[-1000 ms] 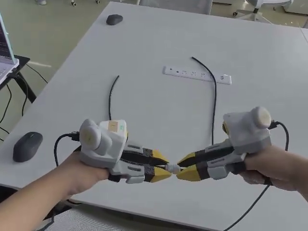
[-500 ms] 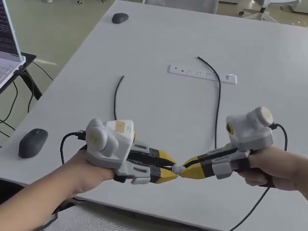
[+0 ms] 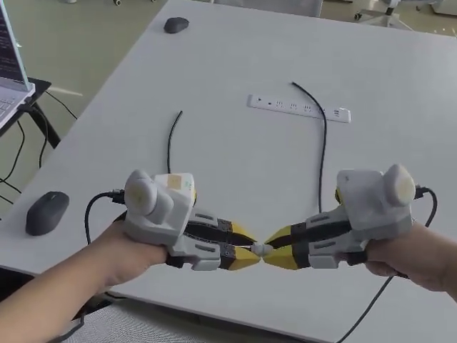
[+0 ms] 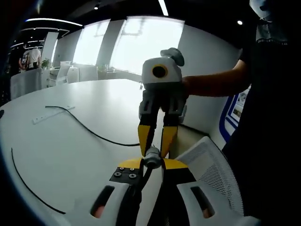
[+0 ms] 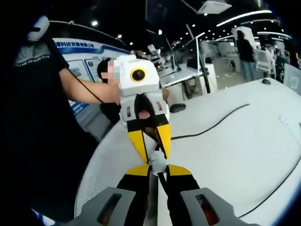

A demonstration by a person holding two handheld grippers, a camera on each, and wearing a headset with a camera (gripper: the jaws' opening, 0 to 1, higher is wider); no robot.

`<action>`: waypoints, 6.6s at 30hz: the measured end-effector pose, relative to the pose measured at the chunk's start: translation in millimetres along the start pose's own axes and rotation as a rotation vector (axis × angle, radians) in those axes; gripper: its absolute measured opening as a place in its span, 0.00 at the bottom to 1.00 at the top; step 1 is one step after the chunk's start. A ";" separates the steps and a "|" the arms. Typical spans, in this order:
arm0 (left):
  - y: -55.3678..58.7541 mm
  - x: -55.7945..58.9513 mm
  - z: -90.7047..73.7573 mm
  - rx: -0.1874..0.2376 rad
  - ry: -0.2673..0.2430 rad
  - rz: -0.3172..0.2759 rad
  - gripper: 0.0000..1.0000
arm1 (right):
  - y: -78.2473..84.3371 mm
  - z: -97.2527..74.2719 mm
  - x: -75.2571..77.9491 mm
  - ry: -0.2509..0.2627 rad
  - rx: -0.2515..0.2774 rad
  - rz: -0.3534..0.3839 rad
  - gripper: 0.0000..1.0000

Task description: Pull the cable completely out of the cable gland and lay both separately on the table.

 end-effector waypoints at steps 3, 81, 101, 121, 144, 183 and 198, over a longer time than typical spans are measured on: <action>1.1 0.9 0.1 -0.006 0.010 -0.039 0.15 | -1.9 1.2 -6.2 0.062 -0.031 -0.088 0.07; -7.5 5.1 -5.6 0.034 0.046 -0.040 0.15 | -16.5 -6.0 -2.4 -0.169 0.027 0.125 0.08; -4.7 5.5 -9.3 0.009 0.036 -0.099 0.15 | -20.3 4.7 -26.0 0.152 -0.147 -0.384 0.07; -7.4 -0.9 -13.0 0.018 0.028 -0.137 0.15 | -24.8 11.2 -30.5 0.311 -0.202 -0.488 0.08; -28.9 -16.4 -25.8 0.071 -0.031 -0.128 0.15 | -27.4 -30.8 -8.7 0.496 -0.063 -0.218 0.25; -28.7 -13.0 -23.9 0.093 -0.068 -0.098 0.15 | -26.7 -4.4 -17.2 0.643 -0.060 -0.246 0.00; -29.6 -12.5 -16.1 0.094 -0.078 -0.090 0.15 | -10.4 -14.2 -9.0 0.695 -0.043 -0.159 0.00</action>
Point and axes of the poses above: the centre of the closed fingertips' face, and the gripper's own axes: z roughly forward along the fingers, x roughly to its right, y roughly out of its underside, the point moved 8 cm from there along -z, roughly backward along the fingers, and after that the axes turned 1 degree about z, right-handed, at the moved point
